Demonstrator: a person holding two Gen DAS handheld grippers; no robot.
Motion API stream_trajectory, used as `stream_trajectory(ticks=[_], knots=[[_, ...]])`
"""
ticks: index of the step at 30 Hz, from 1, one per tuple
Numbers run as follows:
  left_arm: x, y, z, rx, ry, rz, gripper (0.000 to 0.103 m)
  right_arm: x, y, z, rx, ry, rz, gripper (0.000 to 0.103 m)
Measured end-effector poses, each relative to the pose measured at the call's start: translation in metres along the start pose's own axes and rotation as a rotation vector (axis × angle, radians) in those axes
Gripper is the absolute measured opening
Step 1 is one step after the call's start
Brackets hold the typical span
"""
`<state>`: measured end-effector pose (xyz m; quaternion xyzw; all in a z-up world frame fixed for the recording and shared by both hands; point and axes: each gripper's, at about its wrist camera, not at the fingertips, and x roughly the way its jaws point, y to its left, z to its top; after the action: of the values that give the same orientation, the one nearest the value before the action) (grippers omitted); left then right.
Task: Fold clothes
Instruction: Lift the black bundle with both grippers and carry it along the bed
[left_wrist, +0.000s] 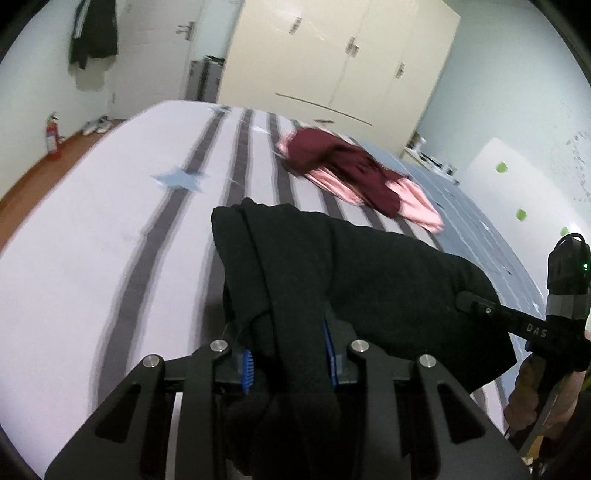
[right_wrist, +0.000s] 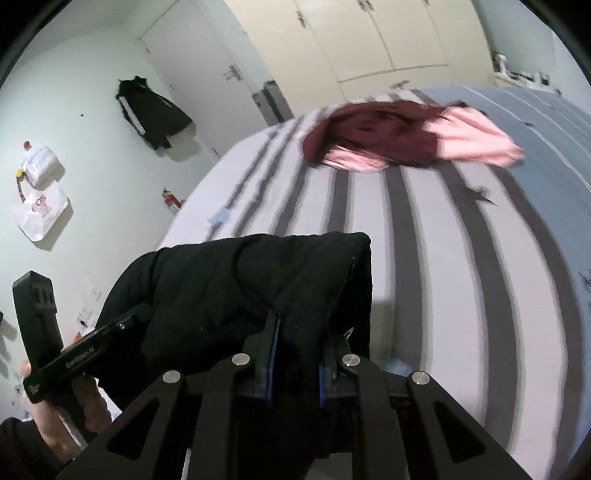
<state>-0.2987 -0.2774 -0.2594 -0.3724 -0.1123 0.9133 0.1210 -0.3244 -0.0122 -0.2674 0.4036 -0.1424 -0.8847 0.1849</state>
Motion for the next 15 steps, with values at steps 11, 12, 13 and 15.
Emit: stream_trajectory(ticks=[11,12,13,15], knots=[[0.041,0.21,0.103,0.033,-0.009,0.137,0.025,0.179,0.144,0.058,-0.095,-0.025,0.068,0.014],[0.049,0.222,0.11,0.034,-0.002,0.135,0.025,0.194,0.151,0.062,-0.094,-0.026,0.06,0.014],[0.057,0.234,0.116,0.033,0.005,0.132,0.025,0.206,0.156,0.066,-0.091,-0.026,0.05,0.014],[0.073,0.252,0.123,0.025,0.026,0.127,0.025,0.227,0.164,0.07,-0.085,-0.025,0.031,0.014]])
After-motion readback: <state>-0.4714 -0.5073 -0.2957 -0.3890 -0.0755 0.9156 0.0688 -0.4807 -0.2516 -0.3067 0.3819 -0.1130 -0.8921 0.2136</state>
